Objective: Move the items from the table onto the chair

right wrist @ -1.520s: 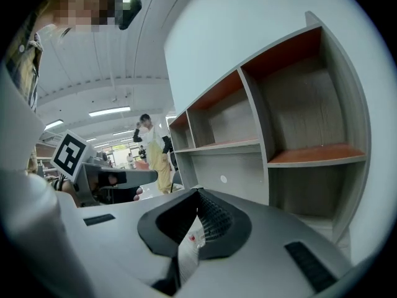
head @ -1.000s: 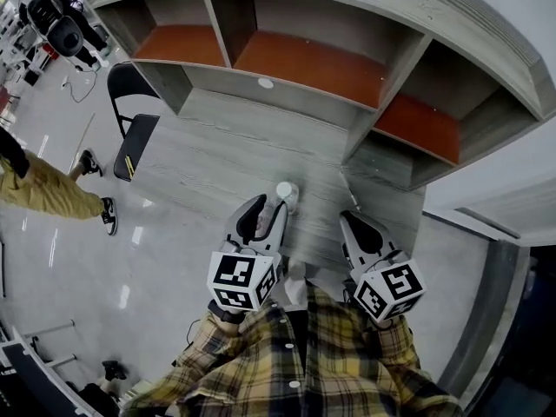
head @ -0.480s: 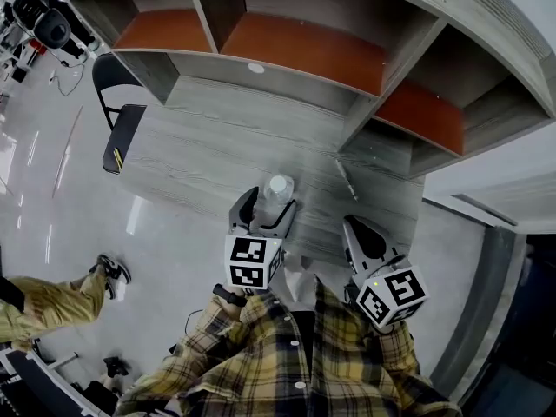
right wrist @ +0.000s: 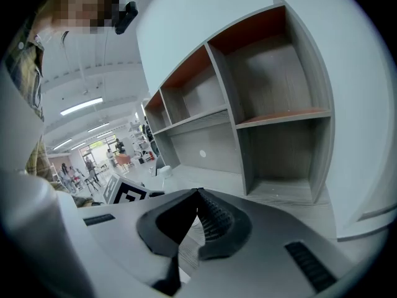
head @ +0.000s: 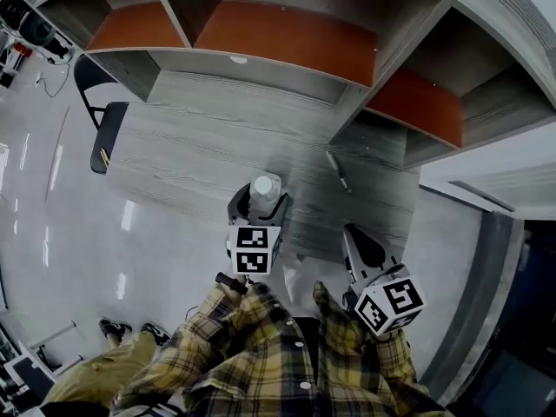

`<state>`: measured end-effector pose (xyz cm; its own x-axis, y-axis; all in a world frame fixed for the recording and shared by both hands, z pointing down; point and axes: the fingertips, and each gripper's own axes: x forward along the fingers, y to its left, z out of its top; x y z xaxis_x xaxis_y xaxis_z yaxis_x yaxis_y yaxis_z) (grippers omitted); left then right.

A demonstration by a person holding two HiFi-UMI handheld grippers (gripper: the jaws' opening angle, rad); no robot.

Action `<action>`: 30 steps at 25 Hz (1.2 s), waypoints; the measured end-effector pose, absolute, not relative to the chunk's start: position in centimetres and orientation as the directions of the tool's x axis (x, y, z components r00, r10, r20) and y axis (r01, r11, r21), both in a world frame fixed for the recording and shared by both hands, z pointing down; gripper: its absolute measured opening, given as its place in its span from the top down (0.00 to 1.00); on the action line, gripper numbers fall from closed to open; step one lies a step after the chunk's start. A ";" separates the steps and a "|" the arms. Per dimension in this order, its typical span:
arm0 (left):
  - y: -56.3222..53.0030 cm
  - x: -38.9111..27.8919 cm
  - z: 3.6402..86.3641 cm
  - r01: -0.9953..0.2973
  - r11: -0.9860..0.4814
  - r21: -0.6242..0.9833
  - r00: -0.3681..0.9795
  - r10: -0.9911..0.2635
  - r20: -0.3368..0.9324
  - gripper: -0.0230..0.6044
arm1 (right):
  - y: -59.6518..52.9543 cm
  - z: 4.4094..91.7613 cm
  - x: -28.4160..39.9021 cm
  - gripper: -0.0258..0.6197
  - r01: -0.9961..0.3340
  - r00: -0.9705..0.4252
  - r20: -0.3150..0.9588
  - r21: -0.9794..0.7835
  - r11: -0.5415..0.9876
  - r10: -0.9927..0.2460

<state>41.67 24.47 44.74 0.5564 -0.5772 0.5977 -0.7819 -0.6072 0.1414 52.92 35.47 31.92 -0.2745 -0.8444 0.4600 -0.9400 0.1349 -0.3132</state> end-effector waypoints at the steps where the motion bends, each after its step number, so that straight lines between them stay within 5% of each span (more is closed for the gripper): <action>1: 24.3 41.6 44.8 -0.787 -0.604 0.125 0.546 -0.588 0.596 0.44 | 35.6 32.0 53.0 0.93 -0.940 -0.272 0.462 -0.316 0.130 -0.844; 13: 25.1 39.9 43.5 -0.813 -0.567 0.132 0.521 -0.607 0.601 0.50 | 35.3 31.6 52.6 0.93 -0.926 -0.324 0.432 -0.328 0.188 -0.842; 30: 25.5 29.8 33.0 -0.965 -0.238 0.110 0.262 -0.843 0.469 0.50 | 28.9 29.0 46.5 0.93 -0.731 -0.673 0.277 -0.393 0.558 -0.686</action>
<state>29.79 25.48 33.03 0.2619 -0.8434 0.4692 -0.9649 -0.2384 0.1100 46.47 28.89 29.04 -0.6726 -0.6862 0.2769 -0.7310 0.5580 -0.3927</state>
